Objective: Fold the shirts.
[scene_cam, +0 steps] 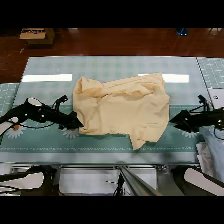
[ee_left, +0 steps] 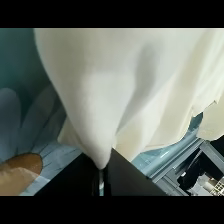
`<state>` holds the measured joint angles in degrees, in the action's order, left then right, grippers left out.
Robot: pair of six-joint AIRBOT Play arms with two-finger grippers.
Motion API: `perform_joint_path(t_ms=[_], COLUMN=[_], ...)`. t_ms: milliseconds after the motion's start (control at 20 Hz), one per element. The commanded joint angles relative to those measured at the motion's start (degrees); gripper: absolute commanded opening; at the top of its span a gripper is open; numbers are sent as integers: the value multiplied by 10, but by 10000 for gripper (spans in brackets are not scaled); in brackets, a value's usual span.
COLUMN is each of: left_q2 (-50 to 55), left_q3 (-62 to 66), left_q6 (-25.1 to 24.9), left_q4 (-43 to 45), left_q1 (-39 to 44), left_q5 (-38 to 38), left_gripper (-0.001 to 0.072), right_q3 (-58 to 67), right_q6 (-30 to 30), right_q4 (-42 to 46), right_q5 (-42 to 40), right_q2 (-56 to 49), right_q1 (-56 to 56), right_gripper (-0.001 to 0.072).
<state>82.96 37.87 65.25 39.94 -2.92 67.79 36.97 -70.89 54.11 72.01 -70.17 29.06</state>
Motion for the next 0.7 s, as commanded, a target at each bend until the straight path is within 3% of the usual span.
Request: perform_joint_path(t_ms=[0, 100, 150, 200, 250, 450, 550, 650], left_q2=[-1, -1, -1, -1, -5, -92, -185, -284], left_q3=[1, 1, 1, 1, 1, 54, 131, 238], left_q6=[-2, -9, -21, -35, -56, -61, -61, -60], left_q4=[-2, -5, -15, -28, -40, -42, -42, -42], left_q1=[0, 0, 0, 0, 0, -22, -42, -55], left_q5=[3, 3, 3, 3, -3, -4, 3, -7], left_gripper=[21, 21, 21, 21, 20, 19, 19, 19], right_q3=[-50, -57, -57, -57, -55, 40, 128, 231], right_q6=[-23, -54, -68, -72, -63, 43, 43, 36], right_q4=[-32, -30, -32, -41, -60, -85, -86, -86], right_q5=[-92, -139, -165, -186, -193, -68, -31, -46], right_q2=[0, -1, -1, -1, -1, 49, 116, 192], right_q1=[-62, -107, -130, -150, -164, -165, -152, -143], right_gripper=[481, 465, 398, 271, 16, 24, 25, 25])
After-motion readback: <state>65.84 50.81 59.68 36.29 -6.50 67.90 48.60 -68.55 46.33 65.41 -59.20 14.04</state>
